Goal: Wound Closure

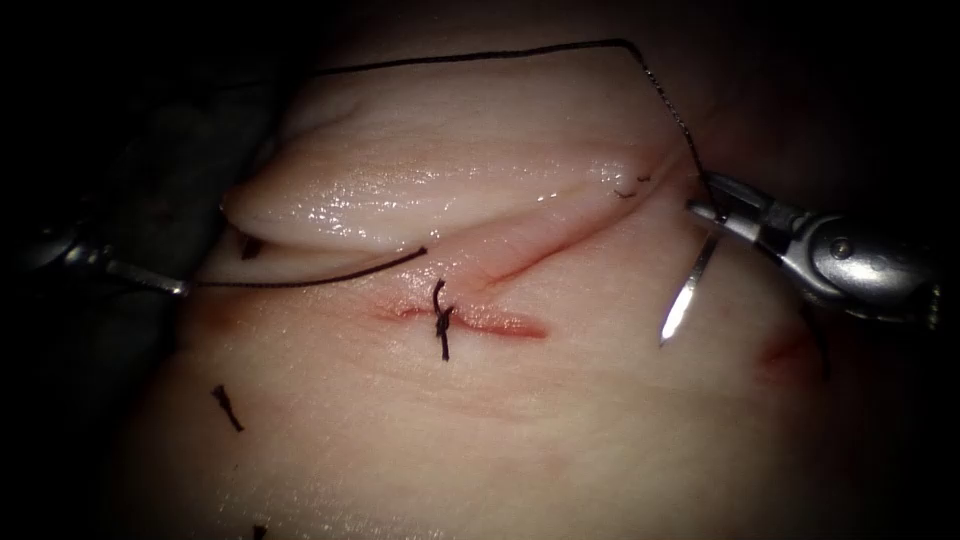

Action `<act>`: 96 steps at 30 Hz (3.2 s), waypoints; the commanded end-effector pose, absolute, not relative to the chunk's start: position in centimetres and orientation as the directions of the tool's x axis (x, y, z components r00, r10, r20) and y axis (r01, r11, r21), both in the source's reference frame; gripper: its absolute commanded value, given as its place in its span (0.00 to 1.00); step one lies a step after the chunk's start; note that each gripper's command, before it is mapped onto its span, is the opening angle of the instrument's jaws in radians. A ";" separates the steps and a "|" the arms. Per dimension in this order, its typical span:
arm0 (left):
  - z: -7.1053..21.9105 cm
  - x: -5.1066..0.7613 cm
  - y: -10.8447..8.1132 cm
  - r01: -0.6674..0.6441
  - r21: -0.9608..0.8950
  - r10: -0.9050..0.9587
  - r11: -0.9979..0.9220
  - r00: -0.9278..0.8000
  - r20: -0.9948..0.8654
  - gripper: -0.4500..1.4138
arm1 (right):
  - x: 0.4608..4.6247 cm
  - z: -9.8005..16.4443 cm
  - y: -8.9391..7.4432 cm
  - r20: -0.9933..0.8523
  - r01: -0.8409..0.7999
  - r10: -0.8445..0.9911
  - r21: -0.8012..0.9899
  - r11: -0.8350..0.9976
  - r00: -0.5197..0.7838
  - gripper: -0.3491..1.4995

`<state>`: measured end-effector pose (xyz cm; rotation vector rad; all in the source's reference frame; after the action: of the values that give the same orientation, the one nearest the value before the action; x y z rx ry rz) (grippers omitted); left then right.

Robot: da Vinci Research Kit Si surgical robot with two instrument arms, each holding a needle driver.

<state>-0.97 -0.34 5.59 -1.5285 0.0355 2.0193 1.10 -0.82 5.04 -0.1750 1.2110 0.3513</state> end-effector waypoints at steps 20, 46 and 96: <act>5.3 -0.69 -0.1 -0.516 -0.318 0.381 -0.795 -0.018 -0.924 0.84 | 0.57 5.1 -0.8 -0.888 -0.491 0.323 0.132 0.861 0.327 0.00; 4.9 -1.00 0.0 -0.576 -0.209 0.283 -0.790 -0.041 -0.958 0.67 | 1.24 5.0 -0.8 -0.863 -0.381 0.497 0.432 0.818 0.088 0.00; 6.5 -3.42 -1.4 -0.370 -0.124 0.348 -0.921 -0.636 -0.688 0.32 | 2.35 5.4 -0.9 -0.982 -0.214 -0.064 -0.103 0.971 0.180 0.00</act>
<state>-3.35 -1.34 6.49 -1.0495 0.0421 2.5352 2.27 -0.89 5.38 -0.2379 1.3872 0.1081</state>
